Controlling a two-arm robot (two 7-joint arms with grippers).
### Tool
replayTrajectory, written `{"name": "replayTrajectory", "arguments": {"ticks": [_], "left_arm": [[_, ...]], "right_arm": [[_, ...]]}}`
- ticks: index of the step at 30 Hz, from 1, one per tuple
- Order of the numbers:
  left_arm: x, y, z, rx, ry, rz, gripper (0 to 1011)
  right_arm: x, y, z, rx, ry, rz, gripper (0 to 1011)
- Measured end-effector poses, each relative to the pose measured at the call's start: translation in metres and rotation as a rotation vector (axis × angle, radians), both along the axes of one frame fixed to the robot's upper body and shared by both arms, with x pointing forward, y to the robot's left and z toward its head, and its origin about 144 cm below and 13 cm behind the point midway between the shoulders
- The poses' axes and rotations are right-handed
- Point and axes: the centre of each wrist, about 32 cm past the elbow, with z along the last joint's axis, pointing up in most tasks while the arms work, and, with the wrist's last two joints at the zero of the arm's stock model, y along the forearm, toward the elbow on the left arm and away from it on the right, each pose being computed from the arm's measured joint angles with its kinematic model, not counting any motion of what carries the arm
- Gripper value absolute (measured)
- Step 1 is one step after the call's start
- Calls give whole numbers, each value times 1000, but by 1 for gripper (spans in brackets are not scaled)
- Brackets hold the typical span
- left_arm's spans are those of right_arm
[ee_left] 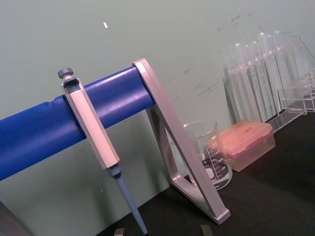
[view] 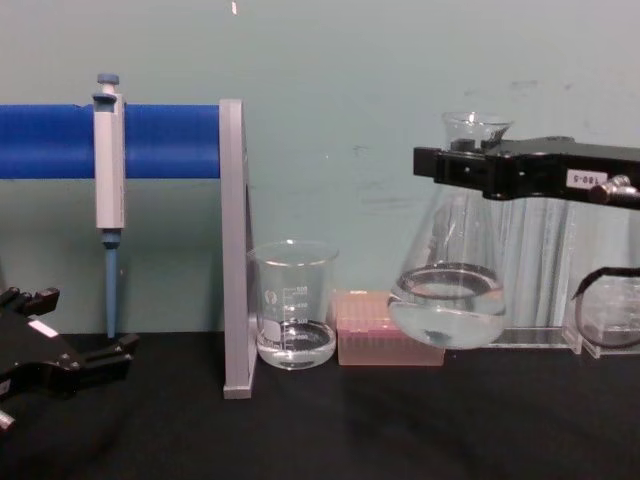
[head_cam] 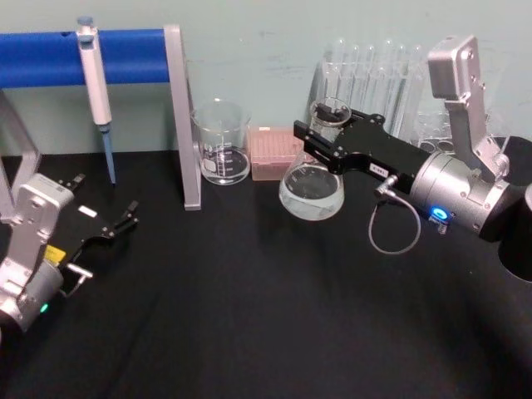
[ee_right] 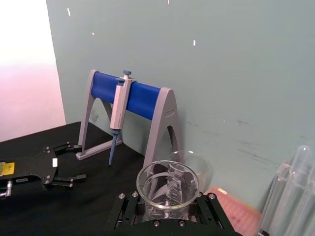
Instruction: Grasp the erlenmeyer flask with one hand, shake it three times, then place it back.
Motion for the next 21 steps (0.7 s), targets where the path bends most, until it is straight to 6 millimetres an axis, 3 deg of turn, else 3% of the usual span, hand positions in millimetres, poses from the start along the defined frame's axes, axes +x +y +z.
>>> {"name": "replayTrajectory", "arguments": {"ticks": [21], "left_arm": [[0,0,0,0,0,0,1001]], "right_arm": [[0,-1,-3,4,11,-13,453]]}}
